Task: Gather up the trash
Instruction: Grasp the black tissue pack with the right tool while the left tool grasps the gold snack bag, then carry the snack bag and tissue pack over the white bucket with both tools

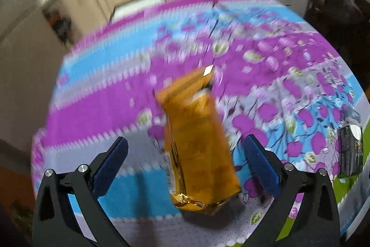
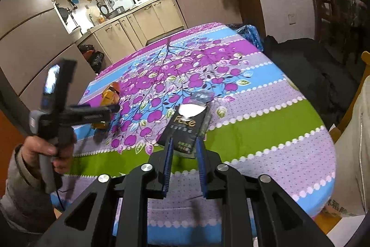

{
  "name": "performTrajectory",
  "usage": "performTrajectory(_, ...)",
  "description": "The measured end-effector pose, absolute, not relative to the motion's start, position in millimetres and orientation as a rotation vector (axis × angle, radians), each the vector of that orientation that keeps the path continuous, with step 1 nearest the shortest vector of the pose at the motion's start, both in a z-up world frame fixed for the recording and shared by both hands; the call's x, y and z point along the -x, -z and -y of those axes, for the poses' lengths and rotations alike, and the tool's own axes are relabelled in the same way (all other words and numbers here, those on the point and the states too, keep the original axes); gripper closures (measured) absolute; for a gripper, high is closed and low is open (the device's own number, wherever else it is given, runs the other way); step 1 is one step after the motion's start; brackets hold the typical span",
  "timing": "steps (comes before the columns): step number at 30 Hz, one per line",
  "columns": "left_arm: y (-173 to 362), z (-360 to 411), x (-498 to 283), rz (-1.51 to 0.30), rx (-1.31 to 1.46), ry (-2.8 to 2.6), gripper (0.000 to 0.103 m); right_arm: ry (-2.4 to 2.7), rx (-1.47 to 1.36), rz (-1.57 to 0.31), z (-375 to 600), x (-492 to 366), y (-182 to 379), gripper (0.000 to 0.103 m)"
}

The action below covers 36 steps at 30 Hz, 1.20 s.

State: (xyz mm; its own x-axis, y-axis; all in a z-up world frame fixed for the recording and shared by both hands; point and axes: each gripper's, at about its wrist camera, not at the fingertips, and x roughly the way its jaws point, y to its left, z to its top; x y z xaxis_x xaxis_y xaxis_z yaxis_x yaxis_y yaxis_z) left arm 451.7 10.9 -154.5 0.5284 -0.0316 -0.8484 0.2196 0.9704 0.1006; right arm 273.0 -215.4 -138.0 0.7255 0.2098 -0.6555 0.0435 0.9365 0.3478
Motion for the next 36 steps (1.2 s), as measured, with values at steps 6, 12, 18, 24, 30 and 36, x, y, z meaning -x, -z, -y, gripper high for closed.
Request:
performTrajectory(6, 154, -31, -448, -0.985, -0.097, 0.129, 0.029, -0.092, -0.366, -0.738, 218, -282, 142, 0.047)
performTrajectory(12, 152, -27, -434, -0.932, -0.107, 0.132, 0.046, -0.051, -0.318, -0.703, 190, -307, 144, 0.032)
performTrajectory(18, 153, -21, -431, -0.914, -0.111, 0.137, 0.055, 0.101, -0.208, -0.744, 178, -322, 159, 0.056)
performTrajectory(24, 153, -25, -424, -0.916, -0.088, 0.134, 0.060, 0.089, -0.206, -0.744, 182, -312, 157, 0.067)
performTrajectory(30, 138, -16, -407, -0.905, -0.097, 0.137, 0.061, 0.040, -0.223, -0.708, 188, -291, 133, 0.073)
performTrajectory(36, 118, 18, -387, -0.852, -0.166, 0.152, 0.061, 0.007, -0.245, -0.683, 201, -271, 111, 0.075)
